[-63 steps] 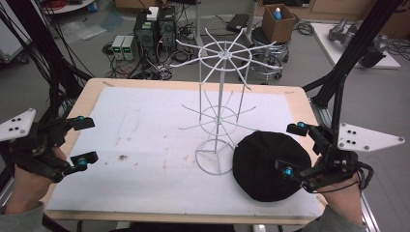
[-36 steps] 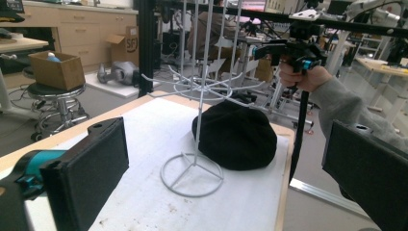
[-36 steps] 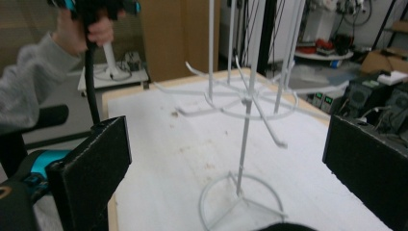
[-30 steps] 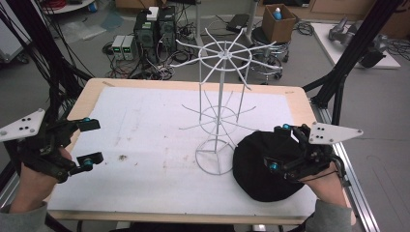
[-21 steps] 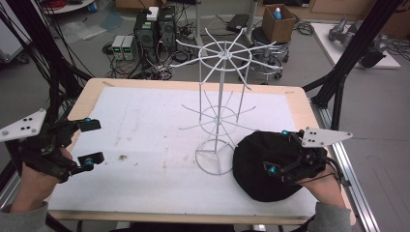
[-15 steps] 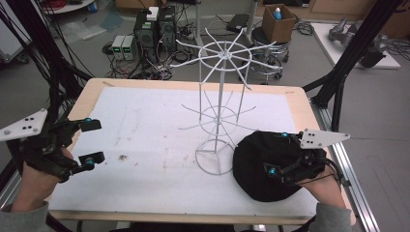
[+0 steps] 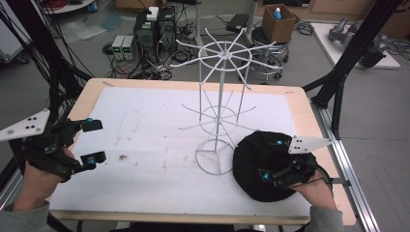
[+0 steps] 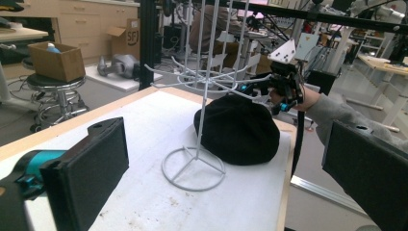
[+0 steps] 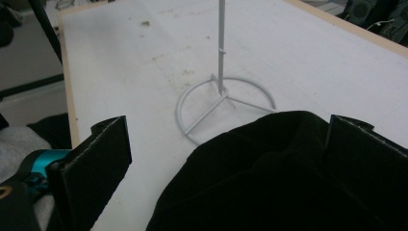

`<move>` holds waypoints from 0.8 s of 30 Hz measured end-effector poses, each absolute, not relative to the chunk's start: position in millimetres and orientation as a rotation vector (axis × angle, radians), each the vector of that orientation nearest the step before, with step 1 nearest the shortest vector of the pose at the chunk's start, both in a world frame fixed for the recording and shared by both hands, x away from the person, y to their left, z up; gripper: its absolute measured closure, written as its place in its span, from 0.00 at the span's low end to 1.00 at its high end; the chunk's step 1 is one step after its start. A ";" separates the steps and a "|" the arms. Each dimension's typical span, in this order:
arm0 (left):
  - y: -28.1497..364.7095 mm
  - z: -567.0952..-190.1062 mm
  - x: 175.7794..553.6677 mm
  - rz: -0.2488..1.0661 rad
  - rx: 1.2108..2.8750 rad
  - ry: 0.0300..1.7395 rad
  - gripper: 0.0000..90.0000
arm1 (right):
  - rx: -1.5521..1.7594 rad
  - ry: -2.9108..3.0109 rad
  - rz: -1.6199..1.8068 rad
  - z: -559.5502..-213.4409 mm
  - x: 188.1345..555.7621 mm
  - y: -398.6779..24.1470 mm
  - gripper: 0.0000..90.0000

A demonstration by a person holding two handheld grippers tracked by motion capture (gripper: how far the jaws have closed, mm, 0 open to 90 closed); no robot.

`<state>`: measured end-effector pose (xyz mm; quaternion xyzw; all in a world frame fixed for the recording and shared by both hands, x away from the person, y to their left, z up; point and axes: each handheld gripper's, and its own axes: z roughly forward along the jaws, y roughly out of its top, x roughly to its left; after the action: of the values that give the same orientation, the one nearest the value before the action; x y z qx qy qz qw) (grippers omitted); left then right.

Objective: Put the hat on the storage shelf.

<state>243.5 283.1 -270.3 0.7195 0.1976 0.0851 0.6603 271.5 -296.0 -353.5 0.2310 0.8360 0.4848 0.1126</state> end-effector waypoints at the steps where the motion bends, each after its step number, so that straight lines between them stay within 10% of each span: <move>1: 283.1 -270.3 243.5 0.192 1.628 0.447 0.03 | 0.669 2.453 1.403 -354.5 272.8 -294.3 0.02; 24: 282.7 -273.0 245.6 0.181 1.633 0.453 0.03 | 0.726 2.433 1.302 -373.2 285.4 -295.7 0.08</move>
<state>245.6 282.7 -273.0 0.7213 0.2000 0.0799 0.6583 285.4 -295.7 -373.2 0.2518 0.8438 0.4516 0.1433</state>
